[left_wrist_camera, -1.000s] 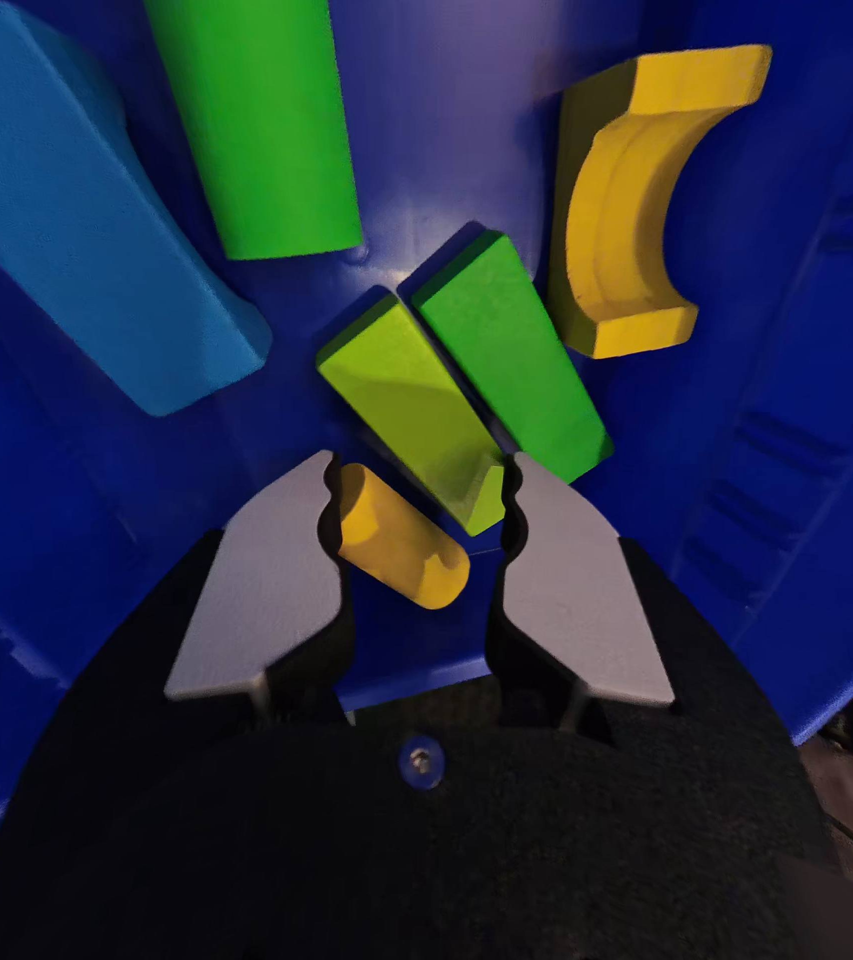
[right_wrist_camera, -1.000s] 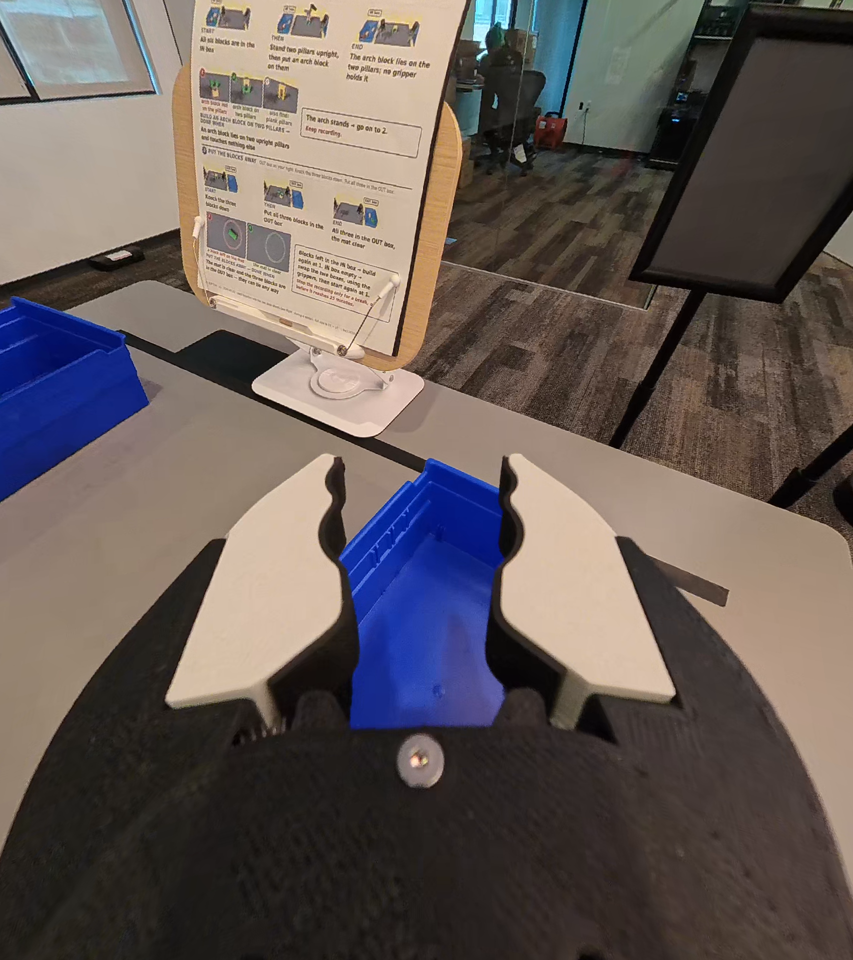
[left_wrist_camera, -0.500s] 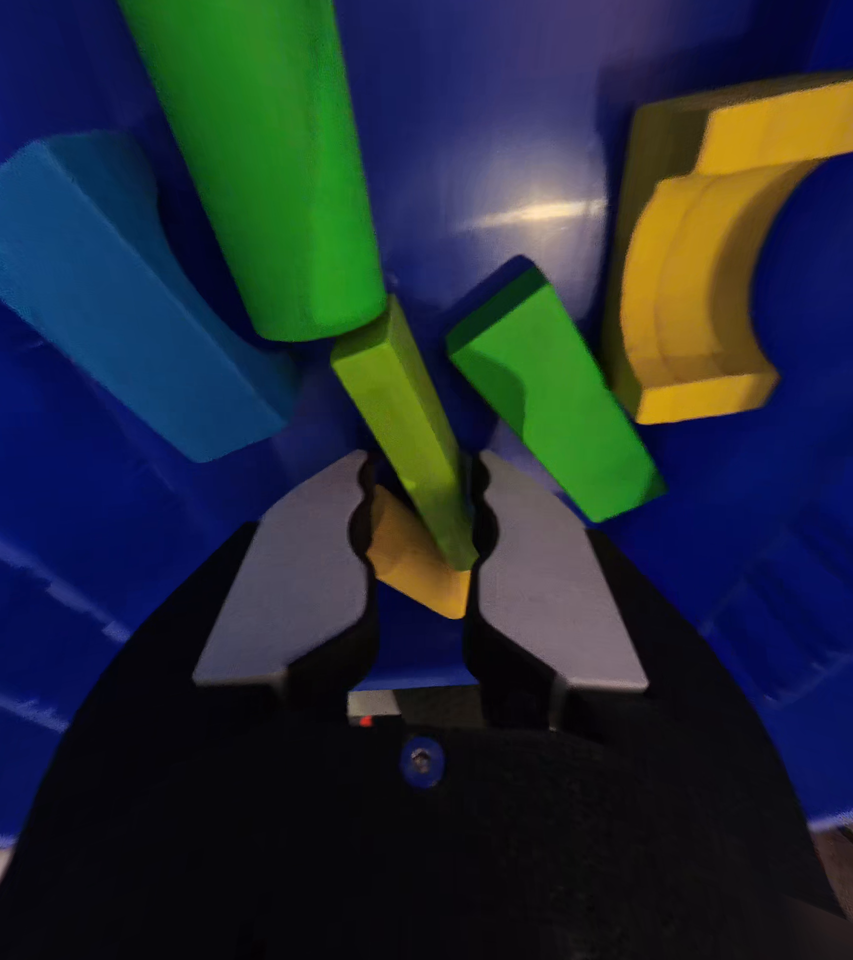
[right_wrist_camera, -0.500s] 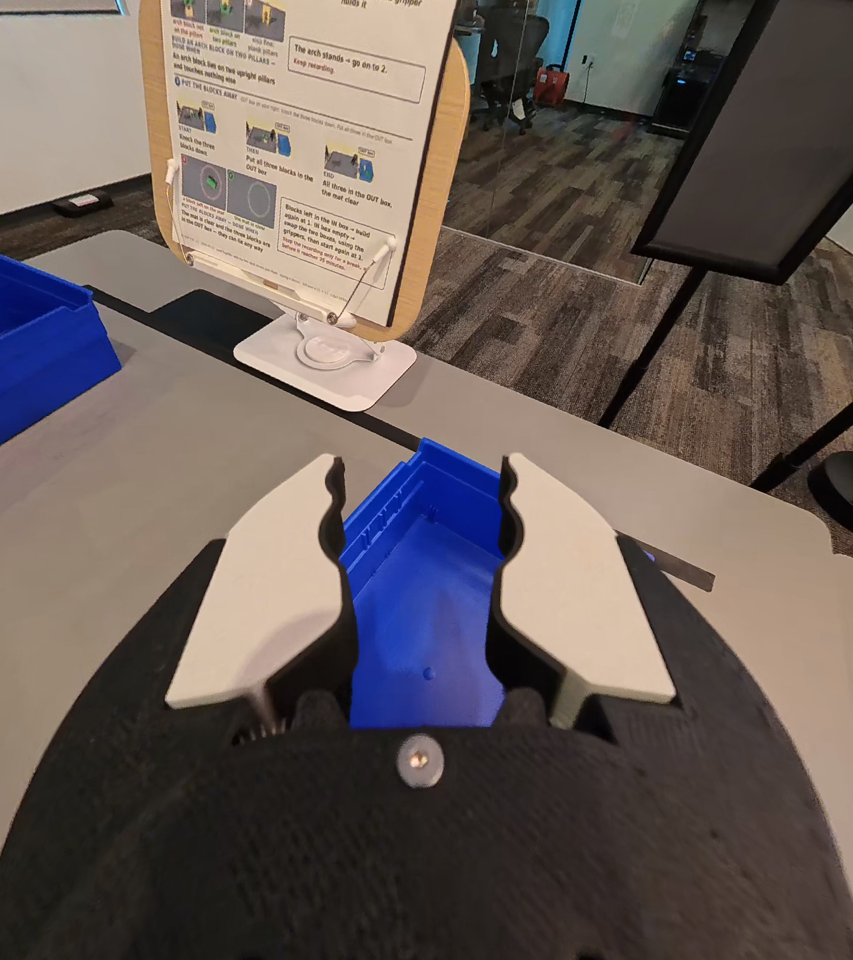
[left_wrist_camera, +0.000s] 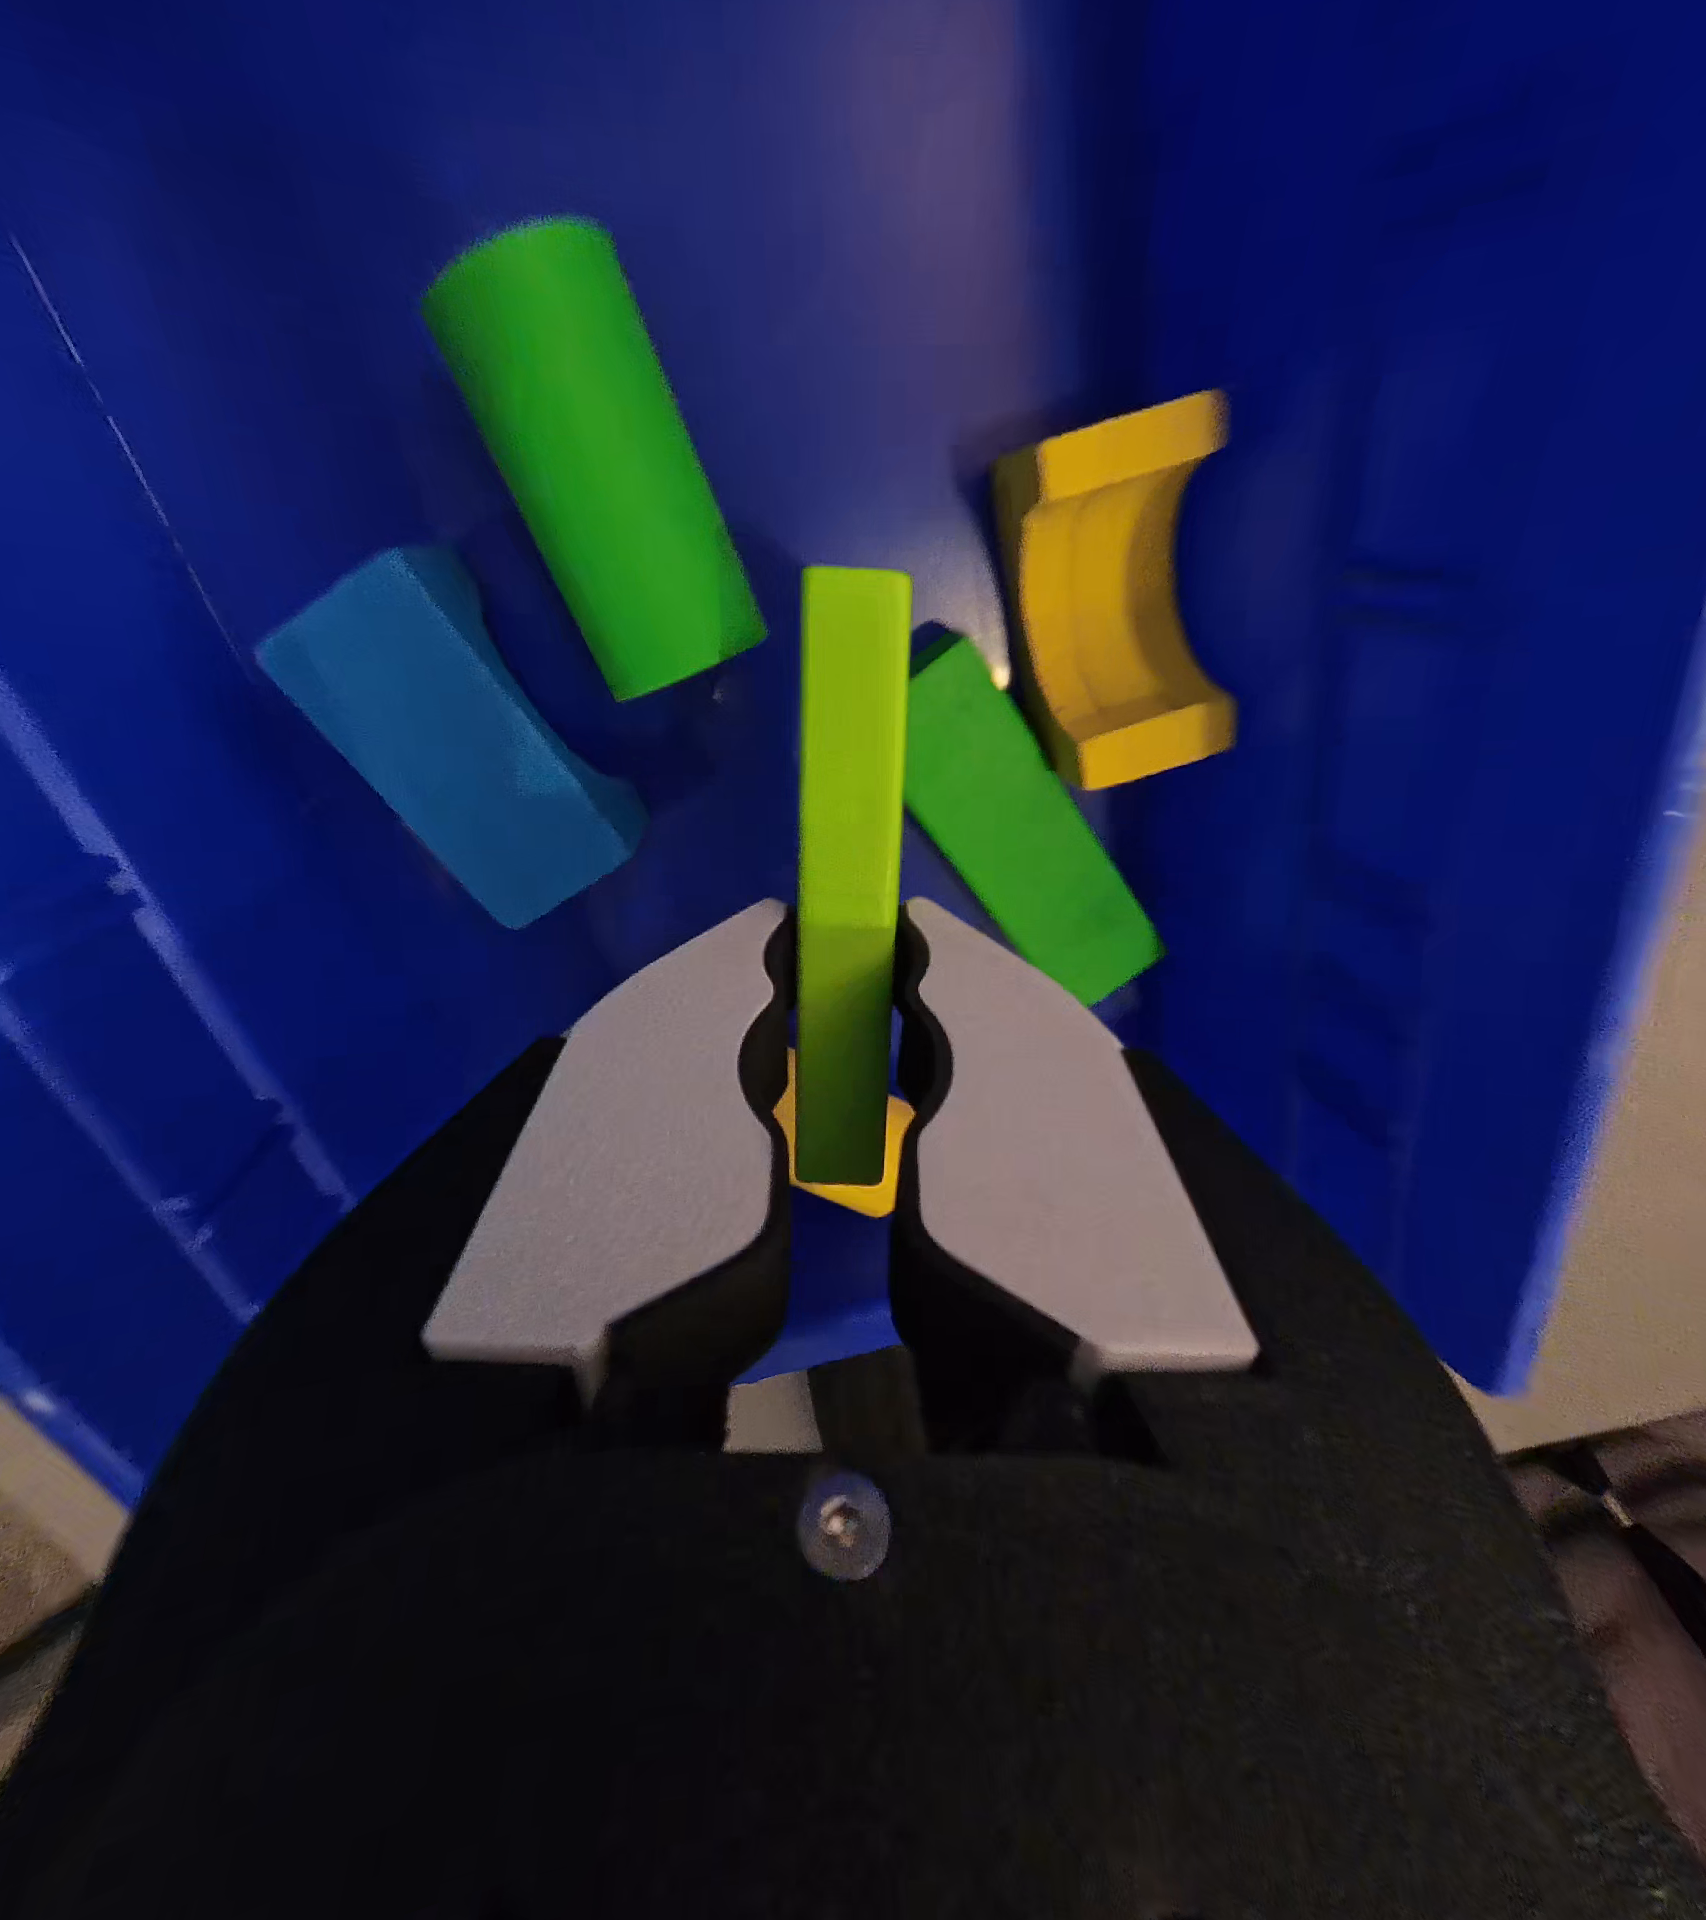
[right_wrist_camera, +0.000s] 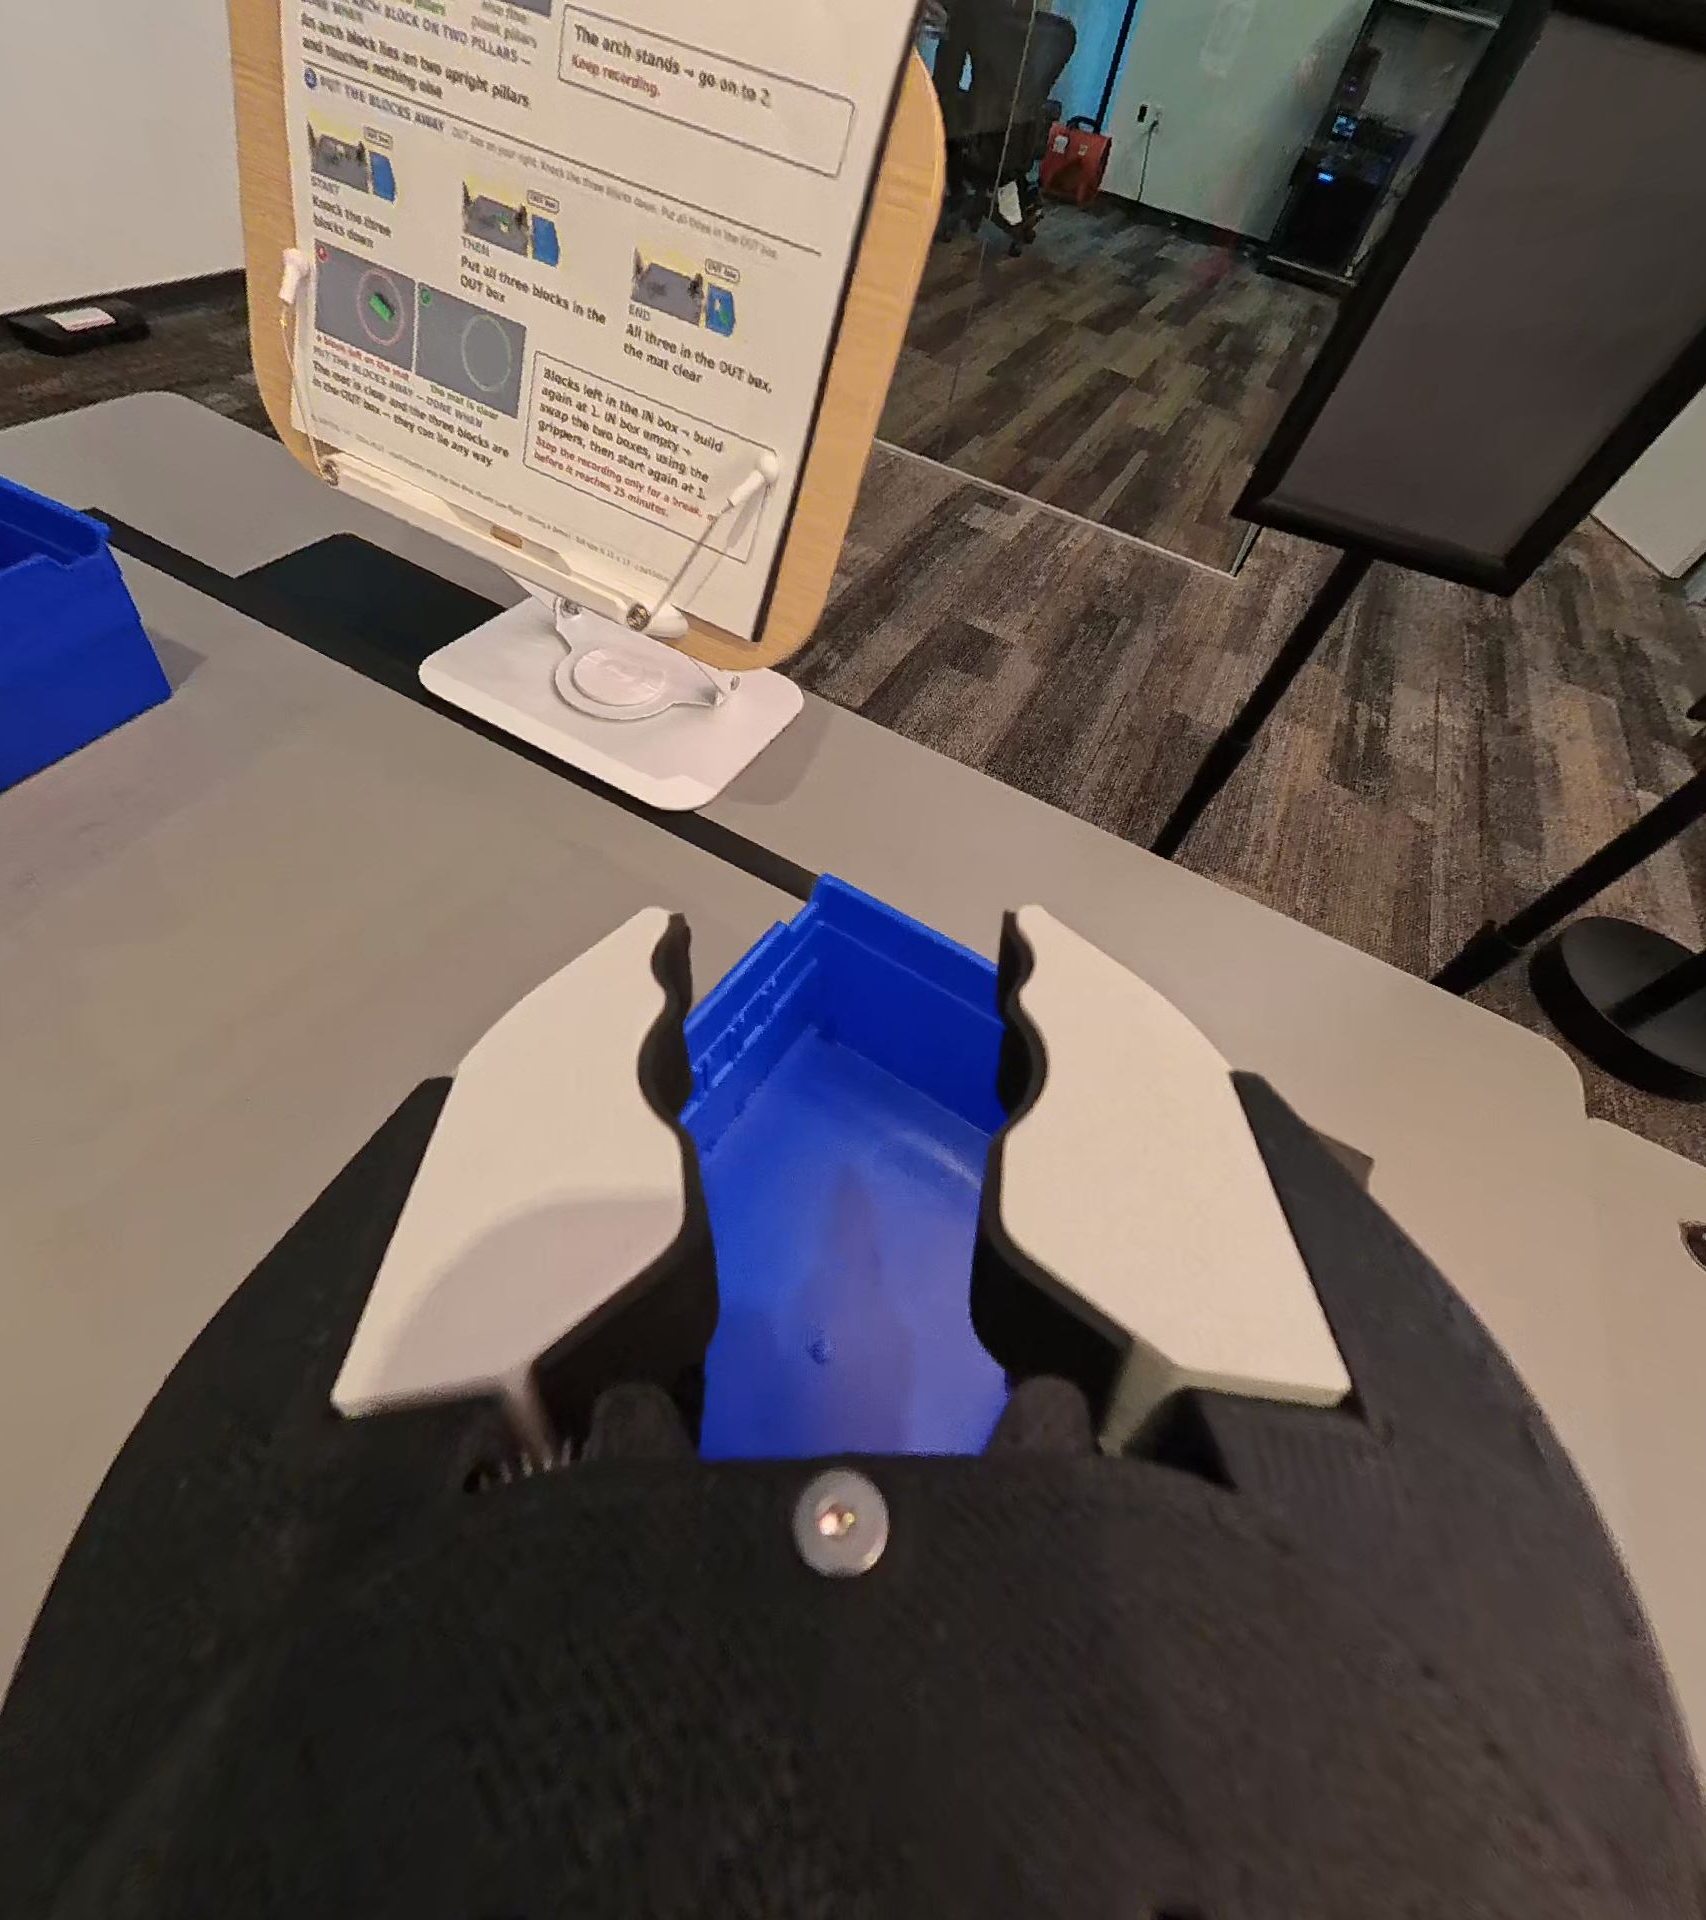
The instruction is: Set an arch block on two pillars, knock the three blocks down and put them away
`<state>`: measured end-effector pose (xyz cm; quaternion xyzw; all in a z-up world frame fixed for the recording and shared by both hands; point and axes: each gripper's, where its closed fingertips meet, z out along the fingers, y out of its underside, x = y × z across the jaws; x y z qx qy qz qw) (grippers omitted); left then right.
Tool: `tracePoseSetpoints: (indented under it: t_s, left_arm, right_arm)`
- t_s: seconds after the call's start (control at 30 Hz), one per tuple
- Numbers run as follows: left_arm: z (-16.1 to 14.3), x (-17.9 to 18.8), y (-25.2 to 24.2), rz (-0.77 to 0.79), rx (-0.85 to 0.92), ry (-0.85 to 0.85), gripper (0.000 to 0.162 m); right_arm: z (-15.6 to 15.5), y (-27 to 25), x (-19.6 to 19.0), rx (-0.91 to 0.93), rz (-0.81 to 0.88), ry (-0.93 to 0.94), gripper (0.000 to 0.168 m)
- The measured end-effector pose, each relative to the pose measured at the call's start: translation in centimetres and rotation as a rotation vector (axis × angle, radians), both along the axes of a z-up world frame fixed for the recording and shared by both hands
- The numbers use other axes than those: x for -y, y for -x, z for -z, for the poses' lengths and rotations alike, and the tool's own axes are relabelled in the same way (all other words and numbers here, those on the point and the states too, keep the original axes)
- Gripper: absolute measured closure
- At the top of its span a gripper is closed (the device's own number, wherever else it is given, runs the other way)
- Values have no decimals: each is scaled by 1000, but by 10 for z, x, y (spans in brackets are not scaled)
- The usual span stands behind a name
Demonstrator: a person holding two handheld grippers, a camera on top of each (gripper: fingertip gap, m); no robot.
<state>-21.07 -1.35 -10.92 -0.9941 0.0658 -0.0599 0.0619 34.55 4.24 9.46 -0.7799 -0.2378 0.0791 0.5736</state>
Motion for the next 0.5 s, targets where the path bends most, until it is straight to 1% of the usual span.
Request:
tracePoseSetpoints:
  t_s: [0.17,0.23,0.3,0.37,0.43,0.5]
  left_arm:
    - [-49,-7,-22,80,102,-214,145]
    - [-78,-8,-56,161,243,-327,146]
    - [-117,-2,-107,292,458,-456,146]
    - [-155,13,-160,470,651,-573,146]
    - [-177,32,-203,627,762,-648,146]
    - [-188,47,-238,754,812,-699,146]
  right_arm:
    - [-9,36,3,-45,-121,-52,112]
    - [-17,66,11,-99,-224,-82,113]
    - [-27,107,26,-199,-375,-111,113]
    - [-40,155,51,-354,-583,-127,113]
    - [-45,199,79,-513,-781,-93,113]
    - [-34,232,96,-562,-899,-26,113]
